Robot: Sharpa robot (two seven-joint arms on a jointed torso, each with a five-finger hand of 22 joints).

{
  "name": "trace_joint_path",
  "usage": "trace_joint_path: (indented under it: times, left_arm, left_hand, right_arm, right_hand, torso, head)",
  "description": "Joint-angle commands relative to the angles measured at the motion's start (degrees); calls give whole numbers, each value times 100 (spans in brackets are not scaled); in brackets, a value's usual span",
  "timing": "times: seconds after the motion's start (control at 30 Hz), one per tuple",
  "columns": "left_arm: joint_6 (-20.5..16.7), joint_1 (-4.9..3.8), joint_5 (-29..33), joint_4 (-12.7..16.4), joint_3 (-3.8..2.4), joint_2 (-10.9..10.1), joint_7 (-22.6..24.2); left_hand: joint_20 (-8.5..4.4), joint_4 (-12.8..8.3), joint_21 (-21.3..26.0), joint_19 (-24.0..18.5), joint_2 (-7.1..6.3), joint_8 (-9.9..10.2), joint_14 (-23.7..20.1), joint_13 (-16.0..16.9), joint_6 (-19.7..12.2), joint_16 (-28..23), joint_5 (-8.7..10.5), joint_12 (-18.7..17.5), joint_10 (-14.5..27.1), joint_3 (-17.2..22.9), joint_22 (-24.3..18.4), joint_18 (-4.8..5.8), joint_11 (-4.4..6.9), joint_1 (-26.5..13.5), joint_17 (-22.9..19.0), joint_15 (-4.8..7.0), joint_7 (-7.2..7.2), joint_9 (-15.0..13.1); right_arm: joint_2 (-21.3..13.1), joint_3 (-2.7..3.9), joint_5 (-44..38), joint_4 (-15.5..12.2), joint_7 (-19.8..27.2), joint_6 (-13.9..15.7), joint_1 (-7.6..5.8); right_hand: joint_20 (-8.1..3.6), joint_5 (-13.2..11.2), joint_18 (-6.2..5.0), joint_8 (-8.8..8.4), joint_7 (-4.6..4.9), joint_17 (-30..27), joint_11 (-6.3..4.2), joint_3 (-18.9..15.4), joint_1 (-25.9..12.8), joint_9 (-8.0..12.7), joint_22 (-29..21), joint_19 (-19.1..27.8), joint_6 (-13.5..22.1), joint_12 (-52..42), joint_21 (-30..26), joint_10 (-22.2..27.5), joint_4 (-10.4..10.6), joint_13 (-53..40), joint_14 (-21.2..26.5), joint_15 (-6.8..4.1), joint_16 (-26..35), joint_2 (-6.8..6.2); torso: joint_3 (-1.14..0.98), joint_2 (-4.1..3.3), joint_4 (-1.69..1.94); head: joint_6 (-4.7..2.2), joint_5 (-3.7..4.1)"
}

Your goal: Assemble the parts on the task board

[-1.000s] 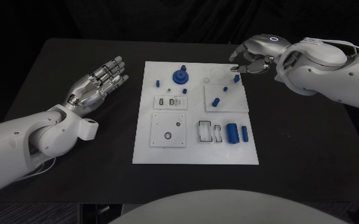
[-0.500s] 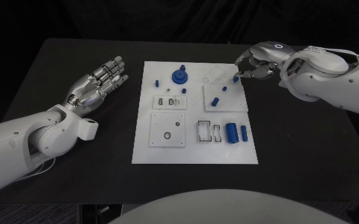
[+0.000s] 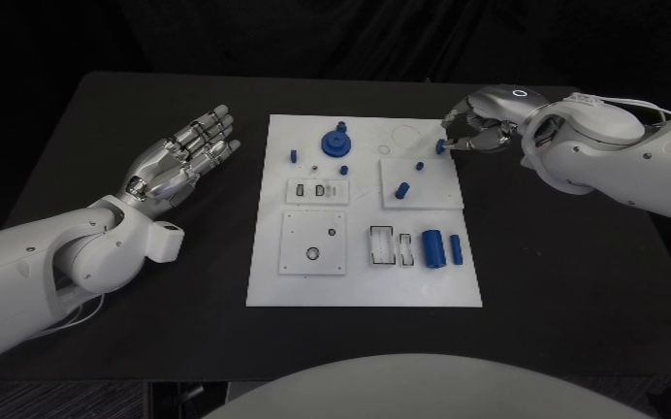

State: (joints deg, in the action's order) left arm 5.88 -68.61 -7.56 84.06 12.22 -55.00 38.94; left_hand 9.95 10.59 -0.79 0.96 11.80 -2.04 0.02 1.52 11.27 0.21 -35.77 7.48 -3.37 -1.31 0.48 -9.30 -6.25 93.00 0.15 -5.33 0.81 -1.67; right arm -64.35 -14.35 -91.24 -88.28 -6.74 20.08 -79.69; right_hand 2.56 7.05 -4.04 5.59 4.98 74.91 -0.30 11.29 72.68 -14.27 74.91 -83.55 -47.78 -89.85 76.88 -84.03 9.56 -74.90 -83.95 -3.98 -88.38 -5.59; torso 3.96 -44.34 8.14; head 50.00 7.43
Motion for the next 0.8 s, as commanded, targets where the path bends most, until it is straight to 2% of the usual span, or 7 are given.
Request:
trace_joint_path:
  times: [0.03, 0.4, 0.8]
  left_arm:
    - [45, 0, 25, 9, -4, 13, 696]
    - [68, 0, 25, -7, -4, 29, 686]
    - [84, 2, 25, -14, -4, 25, 677]
  left_hand:
    - [45, -11, -4, 13, -5, 4, 11, -4, -4, -14, 13, -18, 6, 34, 6, 46, -40, -71, -8, -34, -40, -5]
    - [48, -11, -5, 14, -5, 5, 12, -4, -12, -13, 17, -19, 6, 38, 7, 46, -42, -74, -8, -37, -40, -4]
    - [48, -11, -5, 14, -5, 5, 12, -4, -12, -13, 17, -19, 6, 38, 7, 46, -42, -74, -8, -37, -40, -4]
  right_arm:
    - [20, 2, -35, 41, -195, -72, 23]
    - [129, 3, -35, 204, -211, -140, 57]
    - [187, 3, -35, 277, -156, -138, 156]
  right_hand:
    - [13, -73, 80, -5, 19, 1208, 14, -52, 65, 4, 962, 19, -20, -15, -39, -597, 15, -1510, -530, 26, 41, -4]
    - [14, -92, 78, -8, 20, 1197, 16, -57, 81, 5, 959, 24, -16, -15, -50, -597, 19, -1510, -527, 27, 49, -1]
    - [15, -99, 75, 0, 21, 1180, 17, -58, 109, 1, 955, 31, -32, -15, -65, -597, 19, -1510, -522, 29, 61, 9]
  torso:
    - [0, 2, 6]
    - [-2, 1, 4]
    - [-1, 2, 3]
  head:
    - [0, 5]
    - [0, 11]
    - [0, -10]
